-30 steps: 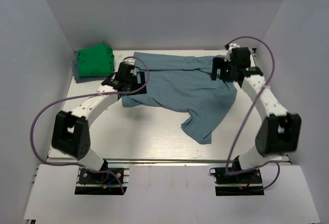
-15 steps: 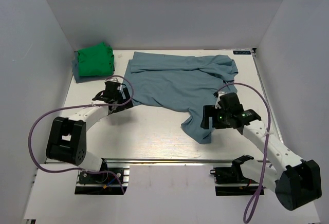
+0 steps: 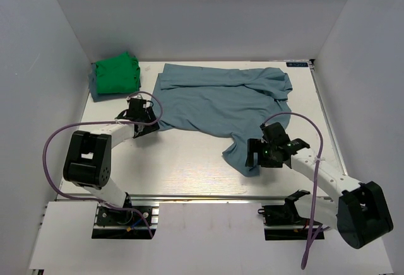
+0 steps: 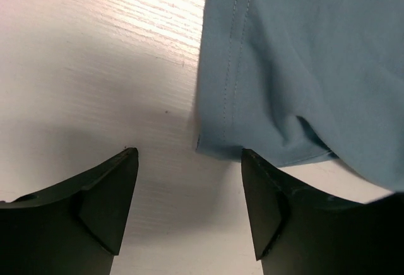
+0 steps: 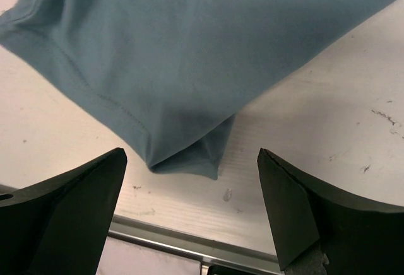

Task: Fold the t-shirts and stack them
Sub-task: Grap the side of the flattened tshirt closest away from the robot with both arms

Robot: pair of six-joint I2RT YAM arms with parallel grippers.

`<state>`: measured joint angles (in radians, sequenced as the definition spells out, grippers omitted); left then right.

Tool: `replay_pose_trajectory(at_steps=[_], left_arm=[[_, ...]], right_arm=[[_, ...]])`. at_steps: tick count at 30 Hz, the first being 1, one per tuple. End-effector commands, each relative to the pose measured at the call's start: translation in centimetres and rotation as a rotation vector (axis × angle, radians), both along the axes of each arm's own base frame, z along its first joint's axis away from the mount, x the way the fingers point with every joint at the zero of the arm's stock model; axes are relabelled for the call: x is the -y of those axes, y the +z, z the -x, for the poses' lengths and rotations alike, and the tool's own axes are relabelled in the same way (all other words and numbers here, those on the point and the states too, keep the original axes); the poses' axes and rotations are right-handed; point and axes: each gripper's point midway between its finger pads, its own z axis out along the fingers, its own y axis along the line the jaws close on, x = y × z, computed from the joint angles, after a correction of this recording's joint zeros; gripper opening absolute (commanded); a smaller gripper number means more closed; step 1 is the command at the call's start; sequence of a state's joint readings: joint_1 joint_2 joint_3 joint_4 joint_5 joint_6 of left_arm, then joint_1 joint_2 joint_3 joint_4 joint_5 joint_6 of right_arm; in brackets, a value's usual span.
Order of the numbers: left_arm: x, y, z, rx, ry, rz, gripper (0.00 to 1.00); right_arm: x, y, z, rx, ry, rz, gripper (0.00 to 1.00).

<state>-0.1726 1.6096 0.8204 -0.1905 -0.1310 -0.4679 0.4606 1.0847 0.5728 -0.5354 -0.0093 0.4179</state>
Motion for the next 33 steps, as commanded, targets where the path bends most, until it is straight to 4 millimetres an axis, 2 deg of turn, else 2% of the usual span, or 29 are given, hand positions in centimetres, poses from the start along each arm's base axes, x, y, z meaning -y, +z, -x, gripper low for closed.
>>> replay_pose_trajectory(at_steps=[1,3,7,9,11,12,13,14,16,17,20,21,23,24,25,28,29,30,33], left_arm=[[-0.2,0.6,-0.5,0.015,0.015,0.013,0.76],[-0.3,0.7,-0.7,0.023,0.017,0.024,0.7],[1.0,0.7,-1.6,0.05,-0.036,0.078,0.55],[1.3,0.0,-1.6,0.036,-0.054,0.085,0.4],[1.7,0.1,-1.7,0.042,-0.078,0.099,0.28],[1.7,-0.6,-1.2,0.021,-0.078,0.097,0.28],[1.9,-0.4,-1.5,0.035,-0.086,0.108,0.25],[2.2,-0.7,-1.4,0.024,-0.095,0.119,0.18],[2.2,-0.7,-1.4,0.024,-0.095,0.119,0.12],[2.2,-0.7,-1.7,0.025,-0.095,0.119,0.0],[2.4,-0.5,-1.8,0.036,-0.108,0.122,0.0],[2.5,0.6,-2.4,0.084,-0.111,0.127,0.0],[2.4,1.3,-2.2,0.109,-0.113,0.129,0.0],[1.9,1.4,-1.8,0.115,-0.094,0.108,0.0],[1.5,3.1,-1.9,0.155,-0.083,0.097,0.0],[-0.3,3.9,-0.3,0.144,0.003,0.041,0.0],[-0.7,5.2,-0.1,0.17,0.026,0.037,0.0],[-1.5,5.6,0.1,0.174,0.056,0.004,0.0],[-1.7,6.2,1.3,0.163,0.064,0.006,0.0]], right_arm=[[0.3,-1.2,-0.1,-0.007,-0.03,0.027,0.9],[0.4,-1.6,0.1,-0.021,-0.041,0.033,0.9],[0.0,-2.2,0.2,-0.02,-0.048,0.007,0.9],[-0.2,-2.4,0.1,-0.015,-0.048,-0.003,0.9],[-0.3,-2.3,0.0,-0.012,-0.053,-0.009,0.9],[-0.4,-2.4,-0.1,-0.01,-0.059,-0.012,0.9],[-0.4,-2.5,-0.2,-0.007,-0.058,-0.013,0.9],[-1.1,-2.5,-0.2,-0.009,-0.043,-0.047,0.88],[-1.7,-2.6,0.2,-0.034,-0.036,-0.075,0.83],[-1.8,-2.7,0.3,-0.043,-0.035,-0.086,0.75],[-1.6,-3.0,1.2,-0.08,-0.053,-0.076,0.61],[-1.4,-2.9,1.5,-0.087,-0.058,-0.072,0.45],[-0.9,-2.8,1.6,-0.091,-0.102,-0.06,0.21],[-0.6,-2.4,1.4,-0.075,-0.126,-0.056,0.0],[0.5,-2.0,1.4,-0.065,-0.178,-0.009,0.0],[2.5,-0.4,1.5,-0.034,-0.26,0.062,0.0],[2.6,0.7,1.2,0.006,-0.289,0.042,0.0],[3.3,1.3,1.5,0.004,-0.315,0.068,0.0],[3.7,2.6,2.5,-0.005,-0.345,0.053,0.0]])
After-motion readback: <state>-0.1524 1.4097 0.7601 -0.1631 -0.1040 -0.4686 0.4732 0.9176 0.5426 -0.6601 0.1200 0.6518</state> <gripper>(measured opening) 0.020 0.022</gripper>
